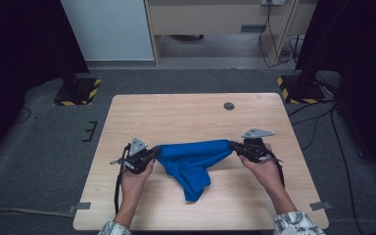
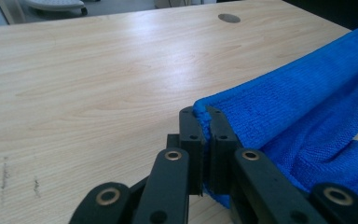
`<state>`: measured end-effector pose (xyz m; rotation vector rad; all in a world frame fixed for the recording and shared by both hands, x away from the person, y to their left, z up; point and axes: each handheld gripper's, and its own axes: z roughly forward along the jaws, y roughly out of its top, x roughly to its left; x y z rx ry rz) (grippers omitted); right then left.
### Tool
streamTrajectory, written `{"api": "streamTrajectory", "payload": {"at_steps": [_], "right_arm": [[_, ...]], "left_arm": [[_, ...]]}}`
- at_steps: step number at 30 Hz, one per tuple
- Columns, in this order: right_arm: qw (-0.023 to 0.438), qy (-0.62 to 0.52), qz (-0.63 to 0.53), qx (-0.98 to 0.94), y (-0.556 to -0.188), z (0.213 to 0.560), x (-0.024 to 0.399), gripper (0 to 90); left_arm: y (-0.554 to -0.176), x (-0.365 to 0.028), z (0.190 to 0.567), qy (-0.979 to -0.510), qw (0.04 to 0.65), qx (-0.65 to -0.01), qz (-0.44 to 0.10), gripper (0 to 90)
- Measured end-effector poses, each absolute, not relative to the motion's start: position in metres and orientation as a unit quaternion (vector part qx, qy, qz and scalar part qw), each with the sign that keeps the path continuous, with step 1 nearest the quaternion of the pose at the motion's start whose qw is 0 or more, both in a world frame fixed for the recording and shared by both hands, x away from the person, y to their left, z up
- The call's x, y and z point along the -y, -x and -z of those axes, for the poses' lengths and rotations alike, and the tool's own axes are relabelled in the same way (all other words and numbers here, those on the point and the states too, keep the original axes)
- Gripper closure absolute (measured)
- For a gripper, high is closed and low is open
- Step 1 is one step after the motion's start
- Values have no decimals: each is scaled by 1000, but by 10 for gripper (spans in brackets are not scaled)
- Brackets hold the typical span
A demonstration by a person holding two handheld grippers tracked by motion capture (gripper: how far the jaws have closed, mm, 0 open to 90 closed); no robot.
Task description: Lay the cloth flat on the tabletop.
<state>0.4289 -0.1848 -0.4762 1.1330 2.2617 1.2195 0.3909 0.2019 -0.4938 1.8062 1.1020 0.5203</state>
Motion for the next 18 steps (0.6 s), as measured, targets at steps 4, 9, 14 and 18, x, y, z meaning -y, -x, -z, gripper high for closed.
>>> {"api": "streamTrajectory", "payload": {"at_steps": [4, 9, 14, 18], "right_arm": [[156, -410, -411, -799, -443, 502, 173, 852], [154, -420, -394, -803, -448, 520, 168, 760], [157, -430, -392, -798, -450, 524, 167, 581], [158, -439, -390, -794, -452, 527, 166, 455]], "left_arm": [[-391, -201, 496, -740, 454, -448, -214, 867], [-392, -203, 497, -741, 452, -449, -213, 867], [-392, -203, 497, -740, 455, -447, -213, 866], [-394, -204, 498, -743, 452, -446, -212, 867]]}}
